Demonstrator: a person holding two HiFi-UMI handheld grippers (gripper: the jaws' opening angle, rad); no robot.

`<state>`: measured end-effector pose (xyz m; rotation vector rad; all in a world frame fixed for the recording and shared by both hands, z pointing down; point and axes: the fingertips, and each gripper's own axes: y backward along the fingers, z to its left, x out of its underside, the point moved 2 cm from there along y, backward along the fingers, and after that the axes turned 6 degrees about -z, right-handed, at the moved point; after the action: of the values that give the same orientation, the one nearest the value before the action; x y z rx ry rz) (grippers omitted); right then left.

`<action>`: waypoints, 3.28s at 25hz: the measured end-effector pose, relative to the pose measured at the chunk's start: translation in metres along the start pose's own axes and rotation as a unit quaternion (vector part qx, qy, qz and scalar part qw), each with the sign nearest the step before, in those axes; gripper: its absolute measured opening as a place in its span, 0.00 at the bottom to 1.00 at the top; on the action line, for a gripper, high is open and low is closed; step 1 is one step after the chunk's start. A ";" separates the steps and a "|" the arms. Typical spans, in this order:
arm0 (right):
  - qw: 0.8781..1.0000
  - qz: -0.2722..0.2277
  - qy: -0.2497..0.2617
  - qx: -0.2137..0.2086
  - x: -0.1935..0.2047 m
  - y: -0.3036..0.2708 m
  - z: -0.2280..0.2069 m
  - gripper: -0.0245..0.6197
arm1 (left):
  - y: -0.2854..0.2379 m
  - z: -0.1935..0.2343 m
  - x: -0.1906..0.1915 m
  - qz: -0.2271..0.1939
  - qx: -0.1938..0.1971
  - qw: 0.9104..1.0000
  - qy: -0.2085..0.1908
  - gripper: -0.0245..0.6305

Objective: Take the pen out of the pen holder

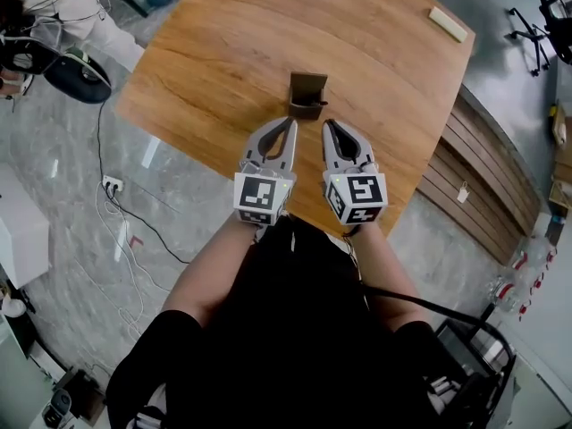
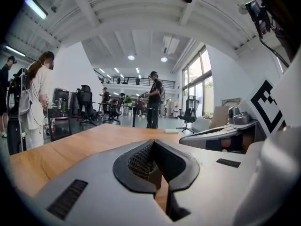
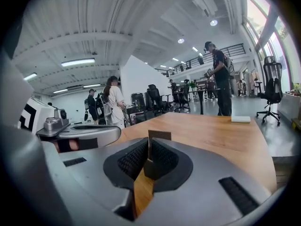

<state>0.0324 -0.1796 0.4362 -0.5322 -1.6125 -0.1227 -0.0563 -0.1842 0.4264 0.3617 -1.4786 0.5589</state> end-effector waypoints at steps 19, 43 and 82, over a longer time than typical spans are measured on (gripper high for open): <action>0.995 0.097 -0.031 -0.012 0.067 -0.083 -0.042 0.15 | -0.073 0.026 0.063 0.063 0.011 0.998 0.014 0.04; 1.000 -0.001 0.015 -0.012 -0.041 -0.034 -0.025 0.10 | -0.039 0.029 0.008 0.017 -0.017 1.000 0.007 0.04; 0.996 0.086 -0.005 -0.027 0.064 -0.093 -0.043 0.10 | -0.077 0.052 0.069 0.066 -0.030 0.997 0.031 0.04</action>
<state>0.0331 -0.2616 0.5246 -0.7113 -1.5691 -0.0357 -0.0565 -0.2673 0.5069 0.1993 -1.4628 0.6243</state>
